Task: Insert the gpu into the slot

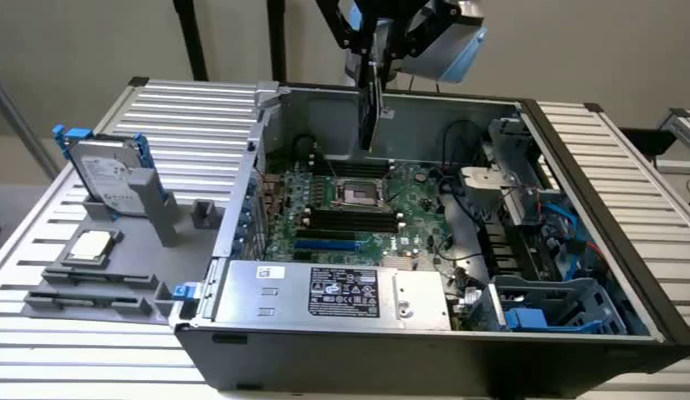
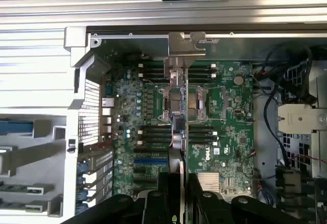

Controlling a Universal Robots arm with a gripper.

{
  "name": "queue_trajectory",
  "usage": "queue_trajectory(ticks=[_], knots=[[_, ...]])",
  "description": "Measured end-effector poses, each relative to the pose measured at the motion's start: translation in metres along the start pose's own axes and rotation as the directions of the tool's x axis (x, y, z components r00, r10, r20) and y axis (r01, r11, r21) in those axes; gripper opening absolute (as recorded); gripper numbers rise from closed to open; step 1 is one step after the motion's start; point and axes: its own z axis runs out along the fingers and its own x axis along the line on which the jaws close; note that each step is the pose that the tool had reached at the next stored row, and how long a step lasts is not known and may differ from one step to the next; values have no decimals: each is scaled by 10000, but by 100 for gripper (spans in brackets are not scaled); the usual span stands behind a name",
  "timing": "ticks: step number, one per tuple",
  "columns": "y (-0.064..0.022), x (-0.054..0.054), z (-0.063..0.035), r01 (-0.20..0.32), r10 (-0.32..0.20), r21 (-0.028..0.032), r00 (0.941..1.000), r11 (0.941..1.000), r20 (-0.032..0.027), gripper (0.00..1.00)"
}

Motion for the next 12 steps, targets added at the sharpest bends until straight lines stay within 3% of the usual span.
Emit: queue_trajectory(ticks=[12], knots=[[0, 0, 0, 1, -1, 1, 10000, 10000, 0, 26]])
